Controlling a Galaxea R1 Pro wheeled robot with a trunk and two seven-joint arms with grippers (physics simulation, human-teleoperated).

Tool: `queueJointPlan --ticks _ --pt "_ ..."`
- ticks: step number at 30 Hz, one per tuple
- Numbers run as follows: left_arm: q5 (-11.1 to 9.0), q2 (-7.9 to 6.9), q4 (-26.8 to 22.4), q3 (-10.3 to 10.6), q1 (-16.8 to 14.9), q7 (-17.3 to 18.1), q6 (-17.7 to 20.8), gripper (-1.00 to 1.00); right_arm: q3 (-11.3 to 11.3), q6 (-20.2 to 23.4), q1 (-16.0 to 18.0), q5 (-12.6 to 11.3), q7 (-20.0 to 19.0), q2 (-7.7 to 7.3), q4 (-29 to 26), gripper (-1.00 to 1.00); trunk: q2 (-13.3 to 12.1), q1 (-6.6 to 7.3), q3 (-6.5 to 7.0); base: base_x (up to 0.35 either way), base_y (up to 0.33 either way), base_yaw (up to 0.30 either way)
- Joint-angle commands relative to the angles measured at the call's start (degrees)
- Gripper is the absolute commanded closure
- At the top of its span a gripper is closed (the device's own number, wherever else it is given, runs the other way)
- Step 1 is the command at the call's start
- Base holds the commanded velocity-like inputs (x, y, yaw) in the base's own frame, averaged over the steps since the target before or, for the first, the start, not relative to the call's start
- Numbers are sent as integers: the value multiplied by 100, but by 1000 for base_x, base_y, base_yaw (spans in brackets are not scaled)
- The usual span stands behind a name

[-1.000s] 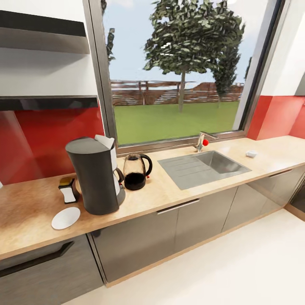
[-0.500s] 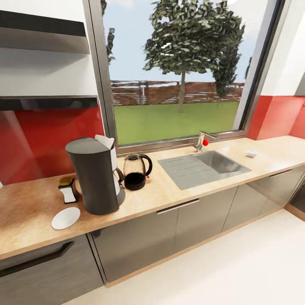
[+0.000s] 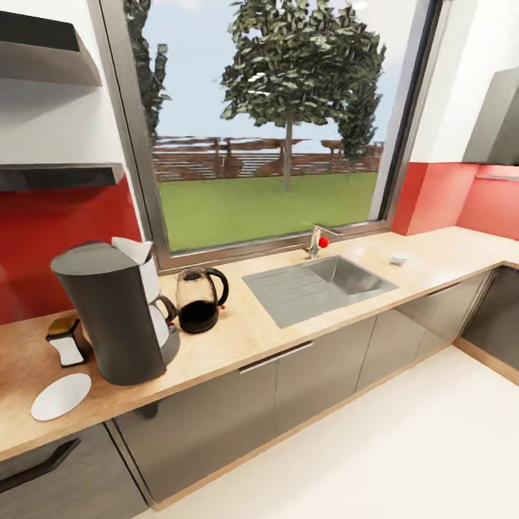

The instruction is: Set up a coffee station on the kitchen countertop: keep the coffee maker on the countertop, move the bottle of coffee from the kitchen shelf to the counter next to the coffee maker, place a paper coffee filter on top of the coffee maker, put the saucer next to the coffee maker with the coffee cup on the saucer, and place the electric kettle next to the coffee maker.

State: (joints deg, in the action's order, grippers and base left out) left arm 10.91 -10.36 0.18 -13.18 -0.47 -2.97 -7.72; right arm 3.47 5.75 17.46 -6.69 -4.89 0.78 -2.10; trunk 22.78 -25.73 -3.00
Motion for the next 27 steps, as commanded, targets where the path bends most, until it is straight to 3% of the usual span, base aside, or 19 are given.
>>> queueJointPlan --ticks 1,9,16,27 --pt "65 -3 8 -38 10 -23 -22 -100 31 31 3 -42 -9 1 -9 -100 14 -5 -14 191 -211 -280" --pt "67 0 0 -28 81 -89 -10 -100 1 17 3 -30 21 9 -4 -100 14 -5 -14 233 -199 -175" --pt "55 7 0 -52 82 -705 175 -100 -10 14 3 -26 23 8 9 -100 14 -5 -14 236 -202 -8" --pt "61 120 -1 22 82 -778 280 -100 -12 14 3 -26 23 10 17 -100 14 -5 -14 228 -207 0"
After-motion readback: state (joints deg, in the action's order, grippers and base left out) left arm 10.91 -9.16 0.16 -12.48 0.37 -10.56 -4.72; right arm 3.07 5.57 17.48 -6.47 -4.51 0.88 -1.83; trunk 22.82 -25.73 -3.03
